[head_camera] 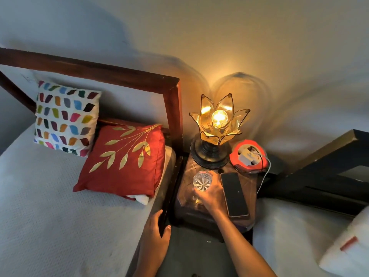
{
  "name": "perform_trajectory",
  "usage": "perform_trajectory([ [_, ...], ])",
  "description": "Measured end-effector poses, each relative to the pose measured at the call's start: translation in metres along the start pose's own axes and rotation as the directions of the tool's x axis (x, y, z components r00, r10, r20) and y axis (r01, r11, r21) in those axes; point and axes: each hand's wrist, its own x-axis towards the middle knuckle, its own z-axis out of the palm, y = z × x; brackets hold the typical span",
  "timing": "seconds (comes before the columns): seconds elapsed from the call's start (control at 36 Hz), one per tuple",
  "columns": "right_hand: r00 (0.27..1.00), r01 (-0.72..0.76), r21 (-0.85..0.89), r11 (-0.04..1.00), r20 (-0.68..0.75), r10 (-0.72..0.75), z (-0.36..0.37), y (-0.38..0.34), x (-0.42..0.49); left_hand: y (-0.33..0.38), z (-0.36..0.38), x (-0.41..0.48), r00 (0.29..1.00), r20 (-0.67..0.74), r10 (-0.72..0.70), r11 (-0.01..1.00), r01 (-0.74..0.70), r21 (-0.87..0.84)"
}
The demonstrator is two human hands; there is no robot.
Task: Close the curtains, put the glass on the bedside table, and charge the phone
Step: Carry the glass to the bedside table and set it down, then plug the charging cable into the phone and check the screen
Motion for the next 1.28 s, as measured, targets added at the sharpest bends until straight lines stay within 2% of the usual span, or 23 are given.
perform_trajectory([
  [0.33, 0.999, -0.031, 0.013, 0.999, 0.006, 0.031, 0.01, 0.011, 0.006, 0.018, 0.012, 0.017, 0.999, 0.027, 0.047, 0.999, -0.047, 0.005],
  [0.89, 0.995, -0.089, 0.071, 0.993, 0.051, 0.086, 0.012, 0.032, 0.012, 0.024, 0.029, 0.031, 0.997, 0.073, 0.027, 0.999, -0.029, 0.023],
  [1.06, 0.989, -0.026, 0.079, 0.997, 0.15, 0.014, 0.008, 0.041, 0.017, 0.028, 0.036, 0.032, 0.995, 0.085, 0.046, 0.998, -0.049, 0.029],
  [1.17, 0.964, 0.041, 0.151, 0.988, 0.255, -0.079, -0.005, 0.048, 0.017, 0.033, 0.043, 0.034, 0.995, 0.091, 0.051, 0.998, -0.053, 0.016],
  [1.22, 0.967, 0.049, 0.204, 0.978, 0.236, -0.098, -0.016, 0.051, 0.016, 0.038, 0.048, 0.032, 0.994, 0.093, 0.06, 0.998, -0.06, 0.001],
  [1.28, 0.985, 0.043, 0.231, 0.972, 0.156, -0.08, -0.03, 0.055, 0.016, 0.043, 0.051, 0.031, 0.993, 0.094, 0.078, 0.997, -0.078, -0.007],
])
